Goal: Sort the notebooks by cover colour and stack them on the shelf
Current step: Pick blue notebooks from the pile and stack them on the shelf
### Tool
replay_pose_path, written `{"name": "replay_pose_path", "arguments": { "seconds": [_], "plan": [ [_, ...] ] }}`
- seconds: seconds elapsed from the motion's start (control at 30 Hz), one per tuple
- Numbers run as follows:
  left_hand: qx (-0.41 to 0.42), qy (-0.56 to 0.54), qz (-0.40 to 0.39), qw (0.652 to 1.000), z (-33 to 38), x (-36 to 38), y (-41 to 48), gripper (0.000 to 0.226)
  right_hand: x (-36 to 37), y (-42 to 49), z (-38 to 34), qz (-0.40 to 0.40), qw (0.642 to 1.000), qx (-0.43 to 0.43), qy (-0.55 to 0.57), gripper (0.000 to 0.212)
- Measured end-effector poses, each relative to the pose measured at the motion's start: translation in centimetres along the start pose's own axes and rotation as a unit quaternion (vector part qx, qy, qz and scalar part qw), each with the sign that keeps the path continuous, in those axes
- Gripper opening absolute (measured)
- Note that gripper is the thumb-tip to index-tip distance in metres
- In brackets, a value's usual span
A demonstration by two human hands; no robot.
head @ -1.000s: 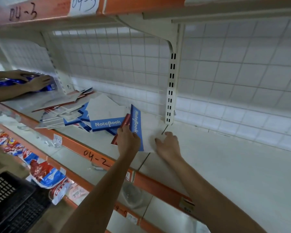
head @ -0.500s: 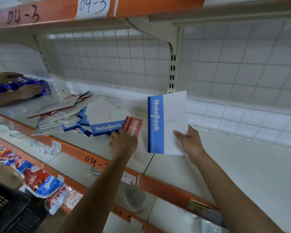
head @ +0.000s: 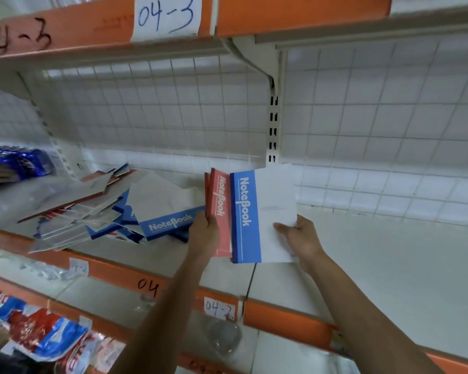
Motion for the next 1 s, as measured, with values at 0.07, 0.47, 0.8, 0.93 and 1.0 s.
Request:
{"name": "replay_pose_path", "arguments": {
  "seconds": [0.07, 0.47, 0.8, 0.93, 1.0],
  "plan": [
    [0.055, -0.112, -0.018, 0.992, 1.1, 0.0, -1.4, 0.013, 0.0, -0.1, -0.2, -0.016, 0.999, -0.001, 0.037, 0.023],
    [0.215, -0.072, -0.075, 0.971, 4.8, 4.5, -1.7, 0.029, -3.5, -1.5, -1.9, 0.099, 0.988, -0.121, -0.001, 0.027],
    [0.106, -0.14, -0.035, 0.984, 3.4, 7.1, -3.6, 0.011, -3.2, -2.0, 0.0, 0.106, 0.989, -0.106, 0.0, 0.028],
    [0.116, -0.138, -0.048, 0.982, 3.5, 7.4, -3.7, 0.007, -3.6, -2.2, 0.5, 0.11, 0.988, -0.108, 0.001, 0.02],
    [0.111, -0.14, -0.061, 0.982, 3.7, 7.5, -3.2, 0.01, -4.3, -2.3, 0.3, 0.088, 0.99, -0.105, 0.023, 0.025]
  ]
}}
Point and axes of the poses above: each hand's wrist, its own y-axis towards the middle knuckle, its own x-axis out of the palm, z = x × y, the point moved 2 cm from there along y, towards the middle knuckle, and after that the axes turned 3 degrees about x, right-handed, at the moved point
